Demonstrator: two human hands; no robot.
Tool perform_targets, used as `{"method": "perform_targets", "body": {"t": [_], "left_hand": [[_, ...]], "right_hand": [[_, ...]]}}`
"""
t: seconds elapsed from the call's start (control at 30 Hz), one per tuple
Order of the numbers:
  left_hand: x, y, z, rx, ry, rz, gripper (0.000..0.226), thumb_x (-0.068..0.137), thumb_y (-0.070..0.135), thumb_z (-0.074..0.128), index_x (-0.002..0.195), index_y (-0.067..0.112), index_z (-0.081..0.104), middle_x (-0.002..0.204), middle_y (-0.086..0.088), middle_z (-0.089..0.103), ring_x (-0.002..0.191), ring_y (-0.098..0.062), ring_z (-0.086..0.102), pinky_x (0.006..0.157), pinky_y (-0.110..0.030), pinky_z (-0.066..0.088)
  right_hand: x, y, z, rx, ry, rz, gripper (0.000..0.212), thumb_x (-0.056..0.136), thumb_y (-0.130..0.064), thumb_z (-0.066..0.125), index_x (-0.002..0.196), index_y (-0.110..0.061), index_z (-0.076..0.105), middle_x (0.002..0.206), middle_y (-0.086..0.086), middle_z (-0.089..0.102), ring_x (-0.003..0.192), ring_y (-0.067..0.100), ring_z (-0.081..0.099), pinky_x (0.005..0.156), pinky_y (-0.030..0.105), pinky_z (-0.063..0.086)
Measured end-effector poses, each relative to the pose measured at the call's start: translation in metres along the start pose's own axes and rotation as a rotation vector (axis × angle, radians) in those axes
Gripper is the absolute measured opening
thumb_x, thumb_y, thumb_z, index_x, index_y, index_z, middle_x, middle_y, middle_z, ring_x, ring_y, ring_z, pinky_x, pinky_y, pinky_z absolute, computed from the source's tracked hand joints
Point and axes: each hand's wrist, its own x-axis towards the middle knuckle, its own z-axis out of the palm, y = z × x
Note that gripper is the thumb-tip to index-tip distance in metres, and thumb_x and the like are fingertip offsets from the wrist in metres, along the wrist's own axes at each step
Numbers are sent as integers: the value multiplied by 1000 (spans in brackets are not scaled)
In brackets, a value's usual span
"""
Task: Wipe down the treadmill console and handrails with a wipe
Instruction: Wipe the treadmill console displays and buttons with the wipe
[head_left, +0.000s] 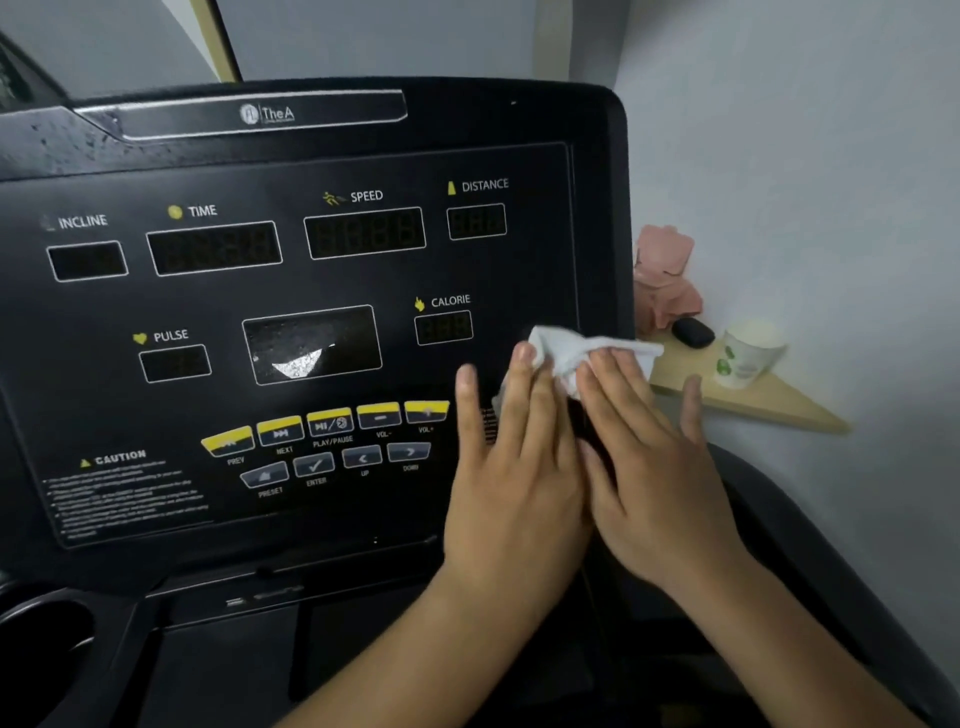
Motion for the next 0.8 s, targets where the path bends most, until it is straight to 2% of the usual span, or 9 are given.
{"method": "perform_targets", "body": {"t": [0.07, 0.17, 0.27, 0.33, 0.4, 0.5, 0.7, 0.8], "left_hand": [[-14, 0, -5, -3, -30, -37, 81, 90, 41, 59, 144, -6, 23, 143, -27, 44, 145, -39, 21, 113, -68, 5], [-14, -2, -12, 60, -11, -56, 72, 85, 45, 65, 133, -6, 47, 141, -24, 44, 144, -40, 25, 113, -68, 1], [-6, 2, -13, 90, 70, 60, 62, 90, 34, 59, 136, -4, 43, 151, -22, 31, 148, -37, 14, 114, -67, 0], [-9, 5, -7, 79, 80, 117, 62, 93, 30, 51, 144, -2, 35, 157, -20, 22, 149, -33, 9, 116, -63, 2], [-16, 5, 1, 47, 21, 134, 61, 94, 26, 41, 148, 0, 30, 158, -20, 24, 149, -32, 13, 118, -59, 13], [-21, -3, 12, -1, -50, 126, 58, 94, 24, 33, 147, 2, 34, 155, -16, 31, 146, -29, 22, 113, -55, 29], [5, -8, 12, -15, -15, 116, 57, 96, 23, 29, 149, 3, 30, 157, -15, 26, 147, -28, 20, 117, -51, 25], [-5, 1, 15, 8, -25, 101, 56, 98, 28, 33, 147, 0, 34, 154, -19, 30, 145, -31, 23, 116, -55, 23]], "right_hand": [[-9, 6, 4, -7, -10, -39, 56, 99, -38, 27, 150, -16, 24, 159, 0, 19, 148, 13, 8, 114, 64, 11], [-7, 14, 4, -25, -13, -96, 55, 99, -37, 30, 150, -16, 27, 159, 0, 20, 148, 13, 9, 115, 63, 11], [0, 18, 1, -26, -2, -130, 53, 99, -33, 29, 150, -17, 31, 159, -2, 20, 148, 12, 8, 115, 63, 9], [-2, 19, 3, -5, 11, -133, 53, 98, -31, 29, 150, -17, 31, 159, -1, 21, 148, 13, 9, 115, 62, 8], [-10, 19, 7, 22, 30, -133, 53, 97, -29, 31, 148, -15, 32, 158, 0, 24, 148, 14, 12, 116, 61, 9], [-26, 19, 16, 55, 47, -139, 51, 97, -29, 34, 146, -13, 38, 157, 1, 28, 147, 15, 18, 114, 62, 14], [-12, 9, 15, 95, 85, -77, 53, 95, -24, 34, 147, -12, 35, 158, 0, 25, 147, 14, 16, 113, 65, 15], [-14, 10, 15, 88, 68, -53, 53, 95, -23, 32, 147, -15, 34, 158, -2, 25, 147, 13, 15, 112, 66, 14]]}}
